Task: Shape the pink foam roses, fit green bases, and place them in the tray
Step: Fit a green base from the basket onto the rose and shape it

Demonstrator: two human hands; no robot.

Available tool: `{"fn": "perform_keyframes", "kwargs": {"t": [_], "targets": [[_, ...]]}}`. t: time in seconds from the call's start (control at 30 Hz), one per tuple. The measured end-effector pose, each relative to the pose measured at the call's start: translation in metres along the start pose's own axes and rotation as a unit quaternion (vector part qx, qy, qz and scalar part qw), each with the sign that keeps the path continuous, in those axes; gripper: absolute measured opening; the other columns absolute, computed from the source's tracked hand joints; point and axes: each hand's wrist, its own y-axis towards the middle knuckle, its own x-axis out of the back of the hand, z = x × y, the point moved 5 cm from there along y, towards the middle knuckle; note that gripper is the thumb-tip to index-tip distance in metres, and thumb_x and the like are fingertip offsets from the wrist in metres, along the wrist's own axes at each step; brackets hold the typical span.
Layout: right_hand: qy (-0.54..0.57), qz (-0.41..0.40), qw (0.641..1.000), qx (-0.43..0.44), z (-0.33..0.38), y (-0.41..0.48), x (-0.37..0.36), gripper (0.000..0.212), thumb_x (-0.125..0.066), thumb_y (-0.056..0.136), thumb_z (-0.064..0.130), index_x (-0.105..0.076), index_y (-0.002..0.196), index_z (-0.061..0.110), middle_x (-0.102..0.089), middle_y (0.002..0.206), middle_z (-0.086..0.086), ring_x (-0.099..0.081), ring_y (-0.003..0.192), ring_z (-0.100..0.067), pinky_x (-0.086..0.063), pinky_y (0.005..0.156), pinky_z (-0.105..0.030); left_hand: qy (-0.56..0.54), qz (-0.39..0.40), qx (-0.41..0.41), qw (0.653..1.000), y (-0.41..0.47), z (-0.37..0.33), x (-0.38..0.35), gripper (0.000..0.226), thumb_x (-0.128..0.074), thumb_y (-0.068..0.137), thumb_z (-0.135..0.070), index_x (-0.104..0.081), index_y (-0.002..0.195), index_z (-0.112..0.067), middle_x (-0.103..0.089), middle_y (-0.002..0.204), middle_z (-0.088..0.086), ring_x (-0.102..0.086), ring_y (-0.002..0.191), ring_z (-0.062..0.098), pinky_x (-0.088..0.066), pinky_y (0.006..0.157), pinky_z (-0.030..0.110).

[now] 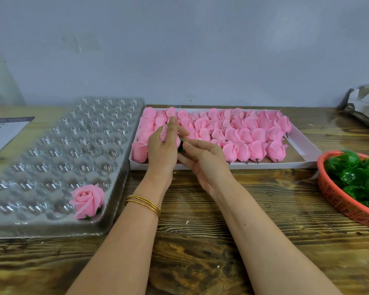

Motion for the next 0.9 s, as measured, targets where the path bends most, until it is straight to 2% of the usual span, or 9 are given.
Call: {"fn": "perform_keyframes", "kwargs": {"t": [0.23,0.4,0.53,0.73,0.9], "targets": [[0.036,0.019,0.999,-0.019,0.0010,-0.0005,-0.0033,0.015,-0.050,0.096,-0.006,-0.065,0.099,-0.009,-0.071,0.090,-0.018,-0.072,0.082,-0.020,-0.060,0.081,-0.029,-0.005,0.005,-0.008,1.000,0.0016,0.0016,-0.0003,0.045,-0.045,0.102,-0.045,-0.069,0.072,-0.021,-0.070,0.076,-0.012,-0.065,0.082,-0.003,-0.046,0.081,0.027],[0.038,0.012,0.999,-0.025,-0.0007,0.0005,-0.0012,0.014,-0.052,0.093,-0.010,-0.061,0.103,-0.011,-0.067,0.091,-0.019,-0.071,0.079,-0.020,-0.060,0.081,-0.029,-0.001,0.006,-0.007,1.000,0.0020,0.0028,-0.0007,0.045,-0.046,0.102,-0.045,-0.069,0.071,-0.022,-0.070,0.075,-0.010,-0.065,0.080,0.000,-0.047,0.079,0.028],[0.020,0.000,0.999,-0.025,-0.0020,0.0011,0.0012,0.022,-0.055,0.092,-0.010,-0.059,0.113,-0.015,-0.064,0.094,-0.021,-0.069,0.085,-0.025,-0.059,0.086,-0.034,0.014,0.006,-0.023,1.000,0.0019,0.0004,-0.0008,0.045,-0.044,0.103,-0.044,-0.070,0.072,-0.024,-0.071,0.077,-0.014,-0.064,0.082,-0.005,-0.044,0.079,0.024],[0.018,0.011,1.000,-0.024,-0.0003,0.0017,0.0016,0.018,-0.054,0.091,-0.012,-0.062,0.106,-0.012,-0.070,0.088,-0.016,-0.072,0.078,-0.019,-0.059,0.074,-0.024,0.016,0.022,-0.021,0.999,0.0000,-0.0008,-0.0019,0.042,-0.043,0.101,-0.047,-0.072,0.078,-0.026,-0.073,0.085,-0.011,-0.067,0.087,0.000,-0.050,0.082,0.031],[0.028,0.020,0.999,-0.023,-0.0010,0.0028,0.0017,0.018,-0.053,0.090,-0.015,-0.065,0.102,-0.008,-0.073,0.083,-0.013,-0.073,0.078,-0.020,-0.059,0.073,-0.024,0.018,0.027,-0.018,0.999,-0.0004,-0.0016,-0.0022,0.040,-0.043,0.098,-0.050,-0.072,0.081,-0.028,-0.074,0.087,-0.013,-0.067,0.087,-0.001,-0.050,0.078,0.031]]}}
